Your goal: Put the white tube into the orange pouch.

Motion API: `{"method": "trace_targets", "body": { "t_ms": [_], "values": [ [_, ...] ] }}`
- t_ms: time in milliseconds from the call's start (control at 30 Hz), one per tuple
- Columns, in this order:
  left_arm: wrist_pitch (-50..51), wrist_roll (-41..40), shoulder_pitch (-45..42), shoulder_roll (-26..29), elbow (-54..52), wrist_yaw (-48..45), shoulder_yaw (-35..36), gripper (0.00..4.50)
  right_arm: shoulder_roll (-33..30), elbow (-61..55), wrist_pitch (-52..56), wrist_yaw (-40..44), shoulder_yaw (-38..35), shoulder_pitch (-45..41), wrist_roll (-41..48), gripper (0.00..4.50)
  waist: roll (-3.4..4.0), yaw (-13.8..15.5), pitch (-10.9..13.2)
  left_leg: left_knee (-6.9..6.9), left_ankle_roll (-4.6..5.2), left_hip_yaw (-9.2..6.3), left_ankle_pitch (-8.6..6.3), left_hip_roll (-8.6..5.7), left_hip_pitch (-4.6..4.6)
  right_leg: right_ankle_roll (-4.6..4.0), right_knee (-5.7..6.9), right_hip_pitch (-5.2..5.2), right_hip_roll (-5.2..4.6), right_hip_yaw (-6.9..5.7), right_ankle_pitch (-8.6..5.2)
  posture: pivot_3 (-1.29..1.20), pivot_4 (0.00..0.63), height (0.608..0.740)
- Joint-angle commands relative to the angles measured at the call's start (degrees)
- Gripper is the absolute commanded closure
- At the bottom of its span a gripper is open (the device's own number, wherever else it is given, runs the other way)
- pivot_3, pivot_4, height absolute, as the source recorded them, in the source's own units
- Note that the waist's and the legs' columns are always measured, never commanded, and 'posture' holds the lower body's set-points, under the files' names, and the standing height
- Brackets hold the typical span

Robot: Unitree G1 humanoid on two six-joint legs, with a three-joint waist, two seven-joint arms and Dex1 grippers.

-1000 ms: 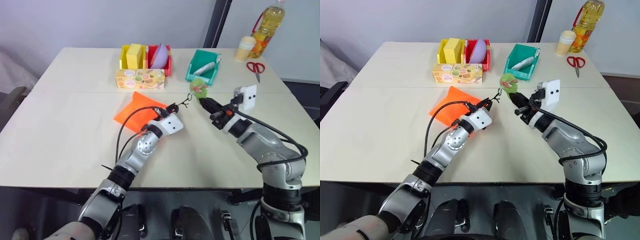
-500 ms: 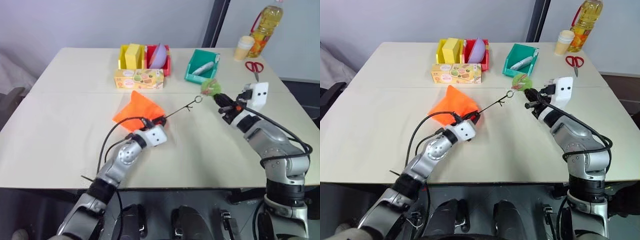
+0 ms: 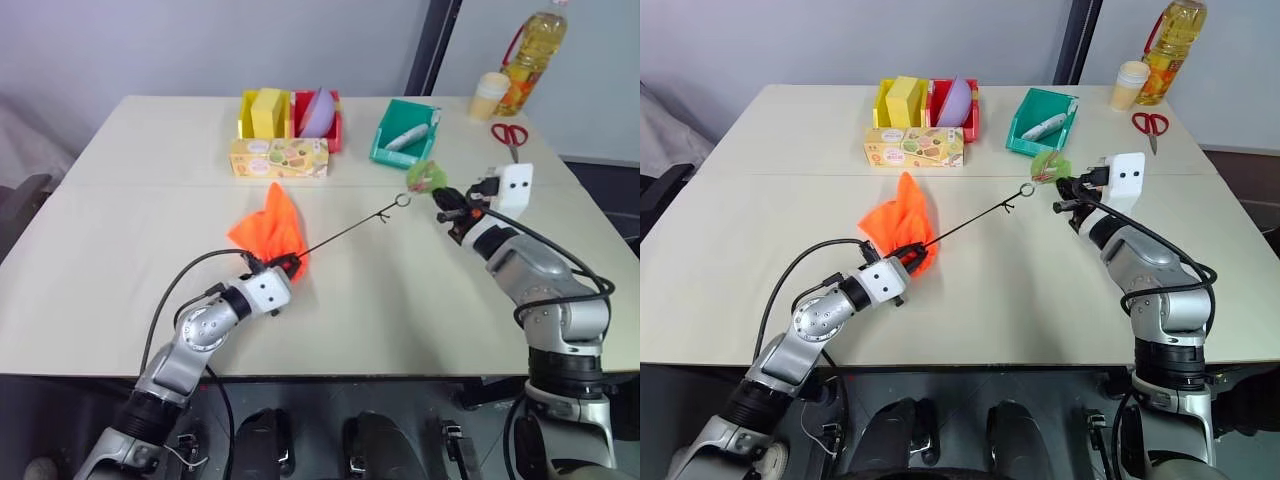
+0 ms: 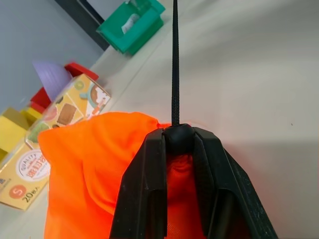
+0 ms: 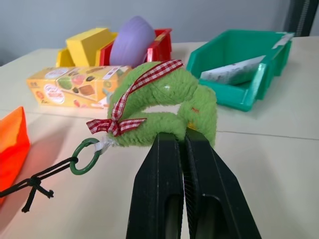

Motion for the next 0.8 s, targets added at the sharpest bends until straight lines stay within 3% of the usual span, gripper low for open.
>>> {"method": "trace_targets", "body": {
  "t_ms": [33,100,233,267,300,467,800],
  "values": [
    [1.94,-5.26,1.37,0.45,-1.98,-3.78,1.96,3.27,-2.55,-4.31,1.2,3.14,-0.44,1.19,1.19,4.18,0.0,0.01,0.0,0.0,0.0,0.0,0.0,0.0,0.0,0.0,0.0,0.0,0.0,0.0,0.0,0.0,0.15,0.727],
    [3.56,-8.7,1.77,0.45,-3.34,-6.03,2.82,2.36,-4.17,-6.57,2.58,6.2,1.03,3.07,1.97,3.44,0.0,0.04,0.0,0.0,0.0,0.0,0.0,0.0,-0.01,0.0,-0.01,0.0,-0.01,0.0,0.0,0.0,0.15,0.727],
    [8.97,-18.24,4.47,2.48,-8.71,-13.3,5.46,0.28,-8.48,-9.51,2.36,11.24,3.26,7.75,0.54,1.41,0.0,-0.01,0.0,-0.01,0.01,-0.01,-0.01,0.0,0.0,0.0,-0.03,0.0,-0.01,0.0,0.0,0.0,0.15,0.727],
    [10.46,-20.38,5.4,3.15,-10.35,-14.8,6.09,0.0,-9.45,-9.99,2.0,12.45,3.41,8.87,0.38,0.89,0.0,-0.03,0.0,-0.03,0.01,-0.01,-0.01,0.0,0.0,-0.01,-0.04,0.0,-0.02,0.0,0.0,0.0,0.15,0.727],
    [12.91,-22.89,6.71,4.01,-12.38,-16.11,6.93,0.0,-10.56,-10.44,1.43,13.84,3.31,10.29,0.27,0.44,0.0,-0.04,0.0,-0.05,0.01,-0.01,-0.02,0.0,0.01,-0.01,-0.06,0.02,-0.02,0.0,-0.01,0.0,0.15,0.727],
    [23.75,-32.39,12.51,6.11,-18.21,-15.79,14.8,0.0,-14.29,-11.15,-3.35,20.03,0.73,17.37,-0.27,0.44,0.0,0.0,0.0,-0.08,0.01,-0.03,-0.02,0.0,0.03,-0.01,-0.1,0.03,-0.02,0.01,-0.01,0.0,0.15,0.727],
    [30.68,-35.71,12.63,4.37,-15.71,-8.28,25.61,0.0,-13.31,-5.17,-8.72,22.26,-1.22,18.91,-1.05,0.44,-0.01,0.14,0.0,-0.04,0.06,-0.09,-0.05,0.0,0.05,-0.09,-0.16,0.07,-0.01,0.01,-0.02,0.0,0.15,0.727]
  ]
}}
